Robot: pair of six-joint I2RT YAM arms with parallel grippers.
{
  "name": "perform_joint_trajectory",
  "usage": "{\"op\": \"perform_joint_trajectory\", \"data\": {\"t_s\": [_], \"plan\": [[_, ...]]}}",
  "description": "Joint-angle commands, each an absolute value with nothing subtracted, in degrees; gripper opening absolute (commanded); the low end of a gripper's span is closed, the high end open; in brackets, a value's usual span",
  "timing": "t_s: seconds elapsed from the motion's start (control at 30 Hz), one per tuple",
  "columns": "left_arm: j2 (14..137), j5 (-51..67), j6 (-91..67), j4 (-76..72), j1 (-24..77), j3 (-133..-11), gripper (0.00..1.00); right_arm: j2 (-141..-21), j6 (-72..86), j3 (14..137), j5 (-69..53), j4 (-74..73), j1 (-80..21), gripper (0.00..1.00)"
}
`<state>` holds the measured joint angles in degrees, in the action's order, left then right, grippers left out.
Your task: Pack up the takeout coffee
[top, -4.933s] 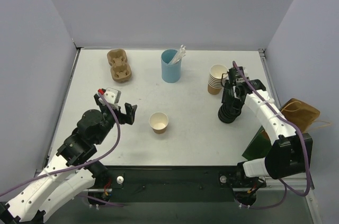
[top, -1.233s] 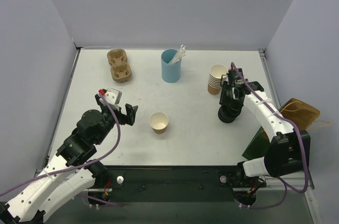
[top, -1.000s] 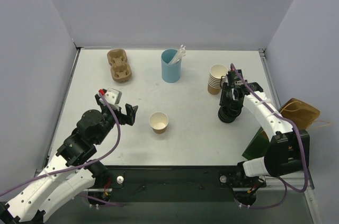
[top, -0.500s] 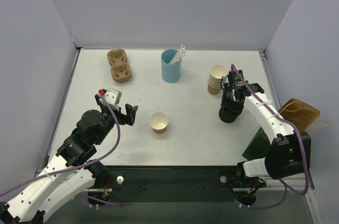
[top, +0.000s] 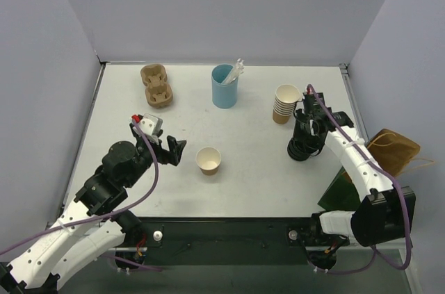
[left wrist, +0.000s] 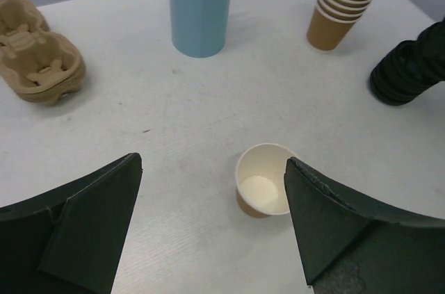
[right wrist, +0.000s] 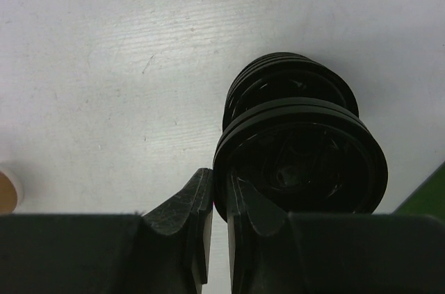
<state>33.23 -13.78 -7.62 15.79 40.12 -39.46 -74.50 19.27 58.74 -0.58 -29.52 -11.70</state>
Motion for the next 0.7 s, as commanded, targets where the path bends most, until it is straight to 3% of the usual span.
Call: {"op": "perform_joint_trajectory", "data": {"t_s": [0.0,0.13,0.5,0.67], "plan": [[37.3,-2.6,-17.3,13.8,40.6,-46.1,0.93,-68.9,18.5,62.5,-3.9,-33.2,-11.6,0.11],[43.6,8.9,-29.0,0.9,40.7,-45.3,0.91,-67.8,18.0,61.4,-5.7,-32.7,-11.3,0.12],[75.8,18.9,-44.2,-24.9,43.5,-53.7,0.69,-65.3,18.3,59.9,-5.9,-31.8,-11.0,0.12],[93.3,21.4,-48.2,-32.2,47.2,-61.4,0.66,-64.9,19.1,59.5,-6.3,-31.6,-10.6,0.12]]}}
